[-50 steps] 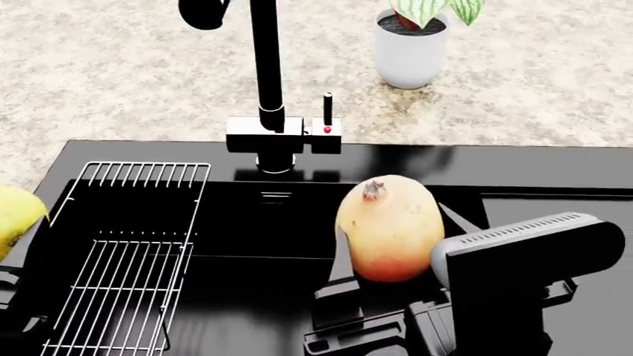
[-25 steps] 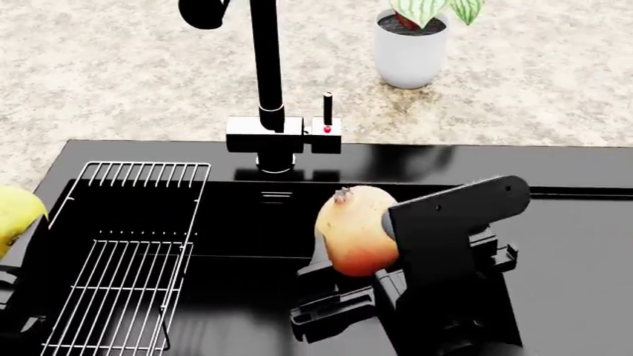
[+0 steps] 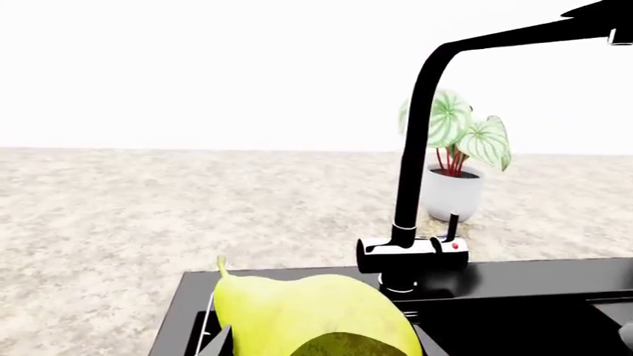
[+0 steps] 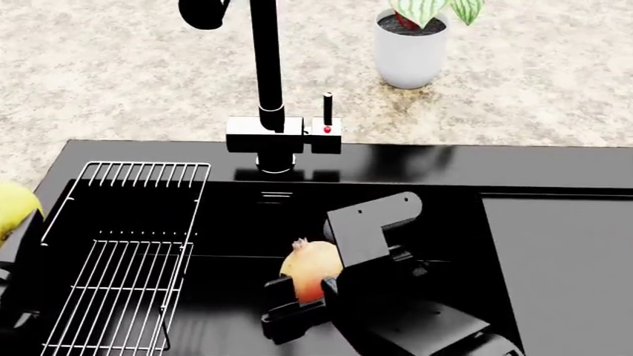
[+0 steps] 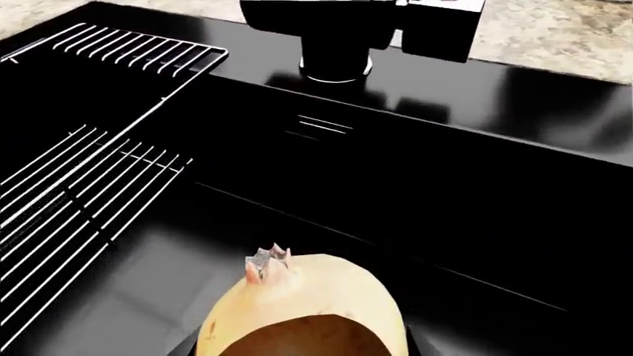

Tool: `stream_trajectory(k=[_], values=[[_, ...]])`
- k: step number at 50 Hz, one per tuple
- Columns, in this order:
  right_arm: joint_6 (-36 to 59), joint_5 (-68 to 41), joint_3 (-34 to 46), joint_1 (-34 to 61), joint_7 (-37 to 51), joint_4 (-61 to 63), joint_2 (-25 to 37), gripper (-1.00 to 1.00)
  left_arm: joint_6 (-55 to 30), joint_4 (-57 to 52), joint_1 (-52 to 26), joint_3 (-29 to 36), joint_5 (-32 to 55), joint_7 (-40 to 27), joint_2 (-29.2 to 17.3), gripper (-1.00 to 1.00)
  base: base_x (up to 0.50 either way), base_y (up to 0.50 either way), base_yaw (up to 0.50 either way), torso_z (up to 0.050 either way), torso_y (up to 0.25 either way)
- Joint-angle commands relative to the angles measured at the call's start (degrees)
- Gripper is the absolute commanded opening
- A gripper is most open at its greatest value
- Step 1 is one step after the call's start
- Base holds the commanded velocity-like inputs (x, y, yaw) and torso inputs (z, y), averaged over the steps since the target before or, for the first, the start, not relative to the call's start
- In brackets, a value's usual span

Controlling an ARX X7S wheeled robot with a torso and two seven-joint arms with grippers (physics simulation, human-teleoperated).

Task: There is a mixed pile of frozen fruits and vegetables on the counter. Locate all the frozen vegetables and place the items in a bowl on the counter. Take all the frozen fruits and defrost them in a running sink.

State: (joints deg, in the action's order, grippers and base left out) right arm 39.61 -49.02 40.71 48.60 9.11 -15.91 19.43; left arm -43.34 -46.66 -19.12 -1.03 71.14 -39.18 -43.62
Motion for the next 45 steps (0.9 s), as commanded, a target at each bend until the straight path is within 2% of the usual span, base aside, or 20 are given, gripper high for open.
stream_trajectory(k=[1, 5, 7, 9, 18, 27, 28, 31, 33, 36, 45], values=[[-6.84, 7.44, 3.98, 4.36, -10.97, -22.92, -8.54, -1.0, 1.23, 0.27, 0.26, -0.79, 1.1, -0.71, -0.33, -1.0, 0.0, 0.0, 0.0, 0.0, 0.0], [-9.82, 8.32, 4.33, 6.16, -14.88, -32.03, -11.79, -1.0, 1.39, 0.37, 0.6, -0.71, 0.67, -0.41, -0.3, -1.0, 0.0, 0.0, 0.0, 0.0, 0.0], [-15.78, 10.7, 5.29, 9.03, -19.8, -47.13, -16.58, -1.0, 1.5, 0.73, 0.68, -0.3, -0.08, 0.0, 0.03, -1.0, 0.0, 0.0, 0.0, 0.0, 0.0], [-20.19, 10.6, 6.71, 10.61, -22.48, -55.89, -19.4, -1.0, 1.4, 0.56, 0.45, -0.42, 0.46, -0.3, -0.17, -1.0, 0.0, 0.0, 0.0, 0.0, 0.0], [-23.54, -5.6, 23.86, 11.25, -22.08, -57.77, -19.42, -1.0, 1.73, 0.71, 0.9, -0.85, 0.43, -0.12, -0.58, -1.0, 0.0, 0.0, 0.0, 0.0, 0.001], [-26.15, -13.12, 31.96, 12.16, -20.65, -57.06, -19.41, -1.0, 1.74, 0.65, 0.81, -0.37, 0.14, -0.12, -0.43, -1.0, 0.0, 0.0, 0.0, 0.0, 0.0], [-26.5, -13.49, 32.46, 12.29, -20.57, -56.86, -19.41, 1.0, 1.77, 0.56, 0.93, -0.42, 0.2, -0.1, -0.49, -1.0, 0.0, 0.0, 0.0, 0.0, 0.0], [-28.04, -13.87, 32.84, 13.48, -19.67, -56.14, -19.17, 1.0, 1.67, 0.63, 0.69, -0.05, 0.11, -0.12, -0.33, -1.0, 0.0, 0.0, 0.0, 0.0, 0.0], [-26.91, -14.46, 32.53, 13.37, -15.72, -48.8, -15.68, 1.0, 1.6, 0.74, 0.48, 0.24, -0.03, -0.13, -0.18, -1.0, 0.0, 0.0, 0.0, 0.0, 0.0], [-23.87, -17.39, 30.92, 11.95, -6.44, -28.57, -5.99, 1.0, 1.7, 0.72, 0.67, 0.16, -0.07, -0.01, -0.31, -1.0, 0.0, 0.0, 0.0, 0.0, 0.0], [-22.84, -21.67, 27.04, 10.61, 6.88, 0.55, 8.51, 1.0, 1.42, 0.65, 0.35, 1.23, -0.49, -0.03, 0.11, -1.0, 0.0, 0.0, 0.0, 0.0, 0.0]])
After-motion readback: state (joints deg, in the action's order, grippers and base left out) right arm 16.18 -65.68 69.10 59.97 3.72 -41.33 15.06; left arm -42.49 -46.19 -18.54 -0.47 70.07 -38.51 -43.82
